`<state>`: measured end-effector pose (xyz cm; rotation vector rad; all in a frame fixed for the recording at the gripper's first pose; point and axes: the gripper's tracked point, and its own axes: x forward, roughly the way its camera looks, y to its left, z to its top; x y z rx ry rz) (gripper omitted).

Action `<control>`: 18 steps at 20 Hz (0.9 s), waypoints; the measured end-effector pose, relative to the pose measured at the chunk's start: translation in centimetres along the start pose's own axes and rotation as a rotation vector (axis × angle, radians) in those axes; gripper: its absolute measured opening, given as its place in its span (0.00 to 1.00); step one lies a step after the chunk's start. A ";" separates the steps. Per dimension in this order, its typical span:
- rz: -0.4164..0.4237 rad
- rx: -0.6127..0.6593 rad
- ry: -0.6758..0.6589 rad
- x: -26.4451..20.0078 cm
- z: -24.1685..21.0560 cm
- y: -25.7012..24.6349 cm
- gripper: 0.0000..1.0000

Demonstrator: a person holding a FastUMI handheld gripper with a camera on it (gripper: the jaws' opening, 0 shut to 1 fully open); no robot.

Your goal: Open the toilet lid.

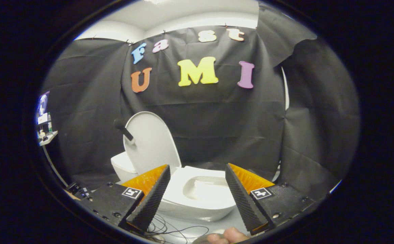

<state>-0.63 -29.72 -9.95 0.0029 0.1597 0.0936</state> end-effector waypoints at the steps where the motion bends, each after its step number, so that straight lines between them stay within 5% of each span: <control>1: -0.022 -0.001 -0.019 -0.6 -0.3 -1.2 1.00; 11: -0.070 0.050 -0.270 -5.9 0.7 -8.0 1.00; 18: -0.007 0.098 -0.227 -4.6 -1.9 -6.3 1.00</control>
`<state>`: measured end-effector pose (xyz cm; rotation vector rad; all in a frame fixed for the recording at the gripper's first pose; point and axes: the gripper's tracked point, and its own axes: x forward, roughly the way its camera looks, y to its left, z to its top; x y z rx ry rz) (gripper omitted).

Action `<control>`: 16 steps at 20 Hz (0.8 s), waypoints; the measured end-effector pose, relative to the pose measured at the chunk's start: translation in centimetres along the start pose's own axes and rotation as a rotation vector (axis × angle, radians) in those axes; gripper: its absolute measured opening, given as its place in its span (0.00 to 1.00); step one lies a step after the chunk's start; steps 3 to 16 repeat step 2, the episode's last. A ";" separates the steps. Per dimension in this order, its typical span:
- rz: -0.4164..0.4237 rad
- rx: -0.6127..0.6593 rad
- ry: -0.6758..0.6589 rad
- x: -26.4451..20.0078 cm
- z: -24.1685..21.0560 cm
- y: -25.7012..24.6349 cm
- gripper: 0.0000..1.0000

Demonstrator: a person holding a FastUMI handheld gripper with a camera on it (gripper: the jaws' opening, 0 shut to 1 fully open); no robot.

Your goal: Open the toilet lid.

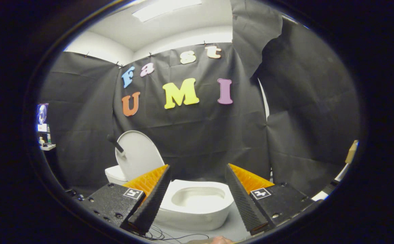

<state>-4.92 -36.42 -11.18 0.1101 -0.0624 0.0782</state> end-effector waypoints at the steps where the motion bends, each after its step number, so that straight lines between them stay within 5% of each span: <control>1: -0.007 -0.002 -0.007 0.0 0.2 -0.4 1.00; 16: -0.012 -0.006 -0.008 0.0 0.3 -0.7 1.00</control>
